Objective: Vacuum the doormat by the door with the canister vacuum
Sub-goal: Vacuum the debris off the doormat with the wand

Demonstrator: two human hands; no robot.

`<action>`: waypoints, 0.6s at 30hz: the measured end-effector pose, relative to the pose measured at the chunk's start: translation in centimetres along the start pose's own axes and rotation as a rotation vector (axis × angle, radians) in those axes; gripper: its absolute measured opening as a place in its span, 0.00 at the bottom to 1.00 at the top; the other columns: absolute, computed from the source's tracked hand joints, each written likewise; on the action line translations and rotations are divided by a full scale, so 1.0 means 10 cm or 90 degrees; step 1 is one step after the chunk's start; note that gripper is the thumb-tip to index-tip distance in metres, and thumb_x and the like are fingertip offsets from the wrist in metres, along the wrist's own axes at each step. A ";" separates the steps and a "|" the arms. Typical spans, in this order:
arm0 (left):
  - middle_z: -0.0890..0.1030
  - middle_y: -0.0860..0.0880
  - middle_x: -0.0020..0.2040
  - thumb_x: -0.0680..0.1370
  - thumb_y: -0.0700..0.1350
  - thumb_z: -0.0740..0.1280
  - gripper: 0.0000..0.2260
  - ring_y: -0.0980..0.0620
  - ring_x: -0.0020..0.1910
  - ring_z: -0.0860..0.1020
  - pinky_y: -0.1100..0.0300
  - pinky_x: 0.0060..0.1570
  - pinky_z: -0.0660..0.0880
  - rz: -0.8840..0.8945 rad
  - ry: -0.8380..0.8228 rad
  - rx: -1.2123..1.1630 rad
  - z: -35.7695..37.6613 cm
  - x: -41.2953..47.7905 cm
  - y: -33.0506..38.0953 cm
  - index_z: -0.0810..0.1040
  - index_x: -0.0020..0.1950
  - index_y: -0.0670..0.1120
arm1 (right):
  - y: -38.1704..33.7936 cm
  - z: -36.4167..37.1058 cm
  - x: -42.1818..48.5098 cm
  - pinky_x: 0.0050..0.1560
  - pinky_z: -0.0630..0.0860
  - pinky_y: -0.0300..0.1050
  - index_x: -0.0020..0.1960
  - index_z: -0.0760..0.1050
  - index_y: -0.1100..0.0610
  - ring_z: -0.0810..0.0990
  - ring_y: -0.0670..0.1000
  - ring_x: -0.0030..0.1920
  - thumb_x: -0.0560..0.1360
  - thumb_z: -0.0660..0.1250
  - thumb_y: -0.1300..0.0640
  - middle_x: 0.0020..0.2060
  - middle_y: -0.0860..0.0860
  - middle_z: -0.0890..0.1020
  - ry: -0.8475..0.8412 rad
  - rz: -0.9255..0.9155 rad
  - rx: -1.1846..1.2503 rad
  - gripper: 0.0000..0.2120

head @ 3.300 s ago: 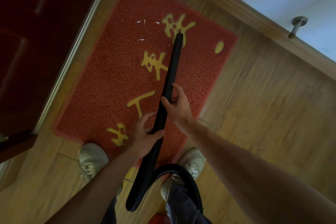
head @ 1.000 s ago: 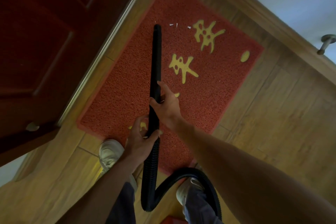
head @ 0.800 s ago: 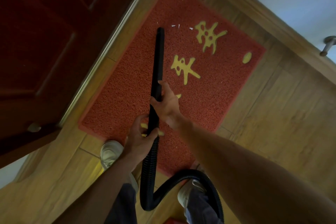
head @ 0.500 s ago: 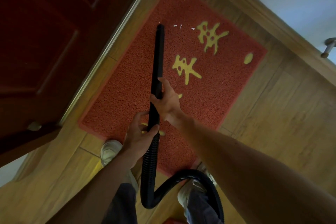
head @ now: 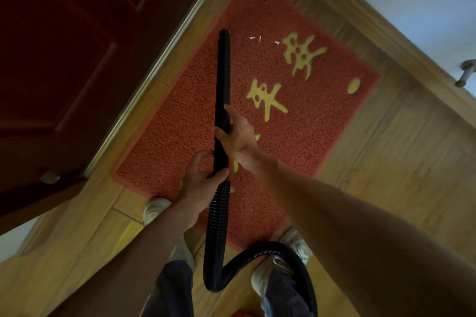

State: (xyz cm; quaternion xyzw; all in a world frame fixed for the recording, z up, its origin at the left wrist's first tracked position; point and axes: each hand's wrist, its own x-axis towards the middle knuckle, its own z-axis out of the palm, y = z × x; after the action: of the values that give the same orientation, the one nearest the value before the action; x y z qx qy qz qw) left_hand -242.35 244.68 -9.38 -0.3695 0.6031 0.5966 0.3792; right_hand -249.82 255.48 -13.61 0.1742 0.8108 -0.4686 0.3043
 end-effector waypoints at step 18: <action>0.86 0.49 0.44 0.79 0.41 0.69 0.17 0.52 0.42 0.85 0.59 0.35 0.77 0.022 -0.049 0.017 0.09 0.07 0.17 0.74 0.63 0.58 | 0.06 -0.13 0.03 0.50 0.80 0.37 0.77 0.62 0.58 0.82 0.50 0.51 0.81 0.65 0.56 0.59 0.54 0.81 0.117 -0.006 0.022 0.27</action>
State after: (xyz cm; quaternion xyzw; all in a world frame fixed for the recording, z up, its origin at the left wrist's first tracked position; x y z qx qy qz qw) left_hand -244.18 245.65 -9.26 -0.3305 0.6024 0.6088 0.3966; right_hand -250.12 256.96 -13.71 0.2178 0.8278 -0.4662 0.2236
